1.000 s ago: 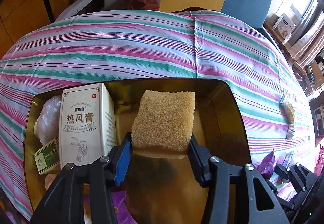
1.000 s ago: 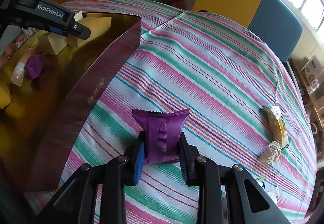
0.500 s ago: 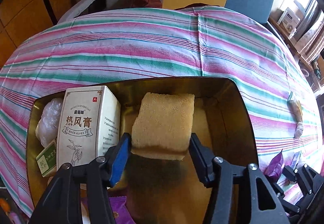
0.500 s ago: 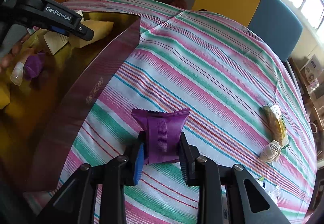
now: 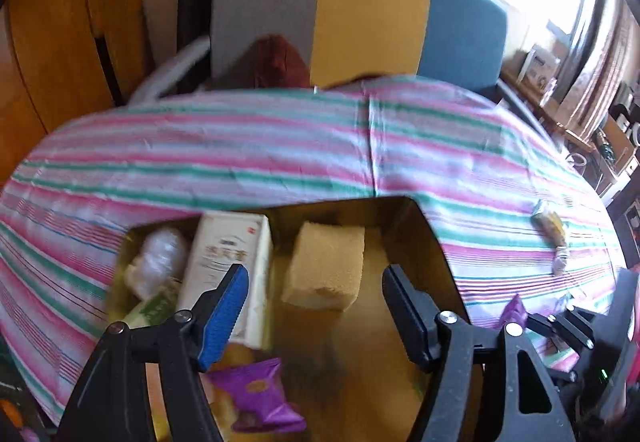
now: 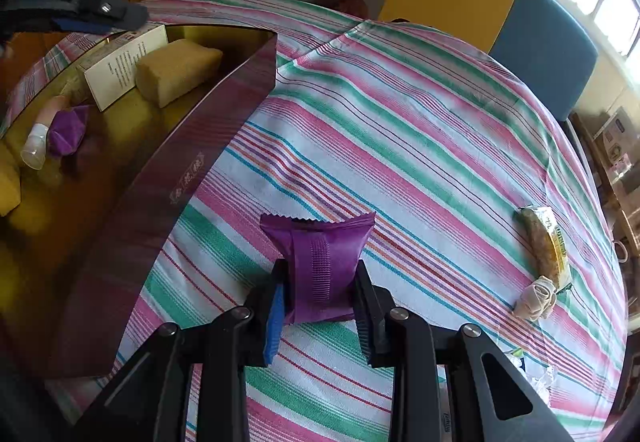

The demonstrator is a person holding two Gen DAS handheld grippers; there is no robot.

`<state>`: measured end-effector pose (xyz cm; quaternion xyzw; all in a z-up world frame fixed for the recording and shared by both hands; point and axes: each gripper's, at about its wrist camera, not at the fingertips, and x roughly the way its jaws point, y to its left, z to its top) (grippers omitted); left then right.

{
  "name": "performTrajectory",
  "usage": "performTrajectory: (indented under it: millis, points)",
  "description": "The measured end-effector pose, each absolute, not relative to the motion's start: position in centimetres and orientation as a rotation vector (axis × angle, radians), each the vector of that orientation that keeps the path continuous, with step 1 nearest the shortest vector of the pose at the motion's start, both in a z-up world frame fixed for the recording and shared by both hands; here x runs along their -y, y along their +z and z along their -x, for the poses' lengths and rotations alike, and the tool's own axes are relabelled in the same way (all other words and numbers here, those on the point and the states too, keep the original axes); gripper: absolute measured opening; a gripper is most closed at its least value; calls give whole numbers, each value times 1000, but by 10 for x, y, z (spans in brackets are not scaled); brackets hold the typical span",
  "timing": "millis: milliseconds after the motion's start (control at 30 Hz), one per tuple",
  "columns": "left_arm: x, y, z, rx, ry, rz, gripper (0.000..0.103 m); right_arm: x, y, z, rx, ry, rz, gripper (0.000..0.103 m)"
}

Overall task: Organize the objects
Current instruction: 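Lower the yellow sponge into the tray and open the left gripper, then carry the purple packet over the tray and open the right gripper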

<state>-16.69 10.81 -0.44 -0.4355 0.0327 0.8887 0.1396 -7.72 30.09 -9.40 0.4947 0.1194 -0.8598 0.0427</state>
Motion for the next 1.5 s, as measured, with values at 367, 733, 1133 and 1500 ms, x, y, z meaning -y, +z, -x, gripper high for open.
performTrajectory:
  millis: [367,733,1133,1500]
  points:
    - [-30,28,68,-74,2680,1101,71,-317,-89,81,-196,-2680,-1536,30]
    - [0,17,45,-47,2698,1102,71,-254,-7,80,-154,-2669,-1287,30]
    - [30,4,45,87,2664,1170,71,-140,-39,131,-364,-2401,-1431,30]
    - [64,-14,49,216,2669,1248,71,-129,-74,160,-449,-2342,-1588,30]
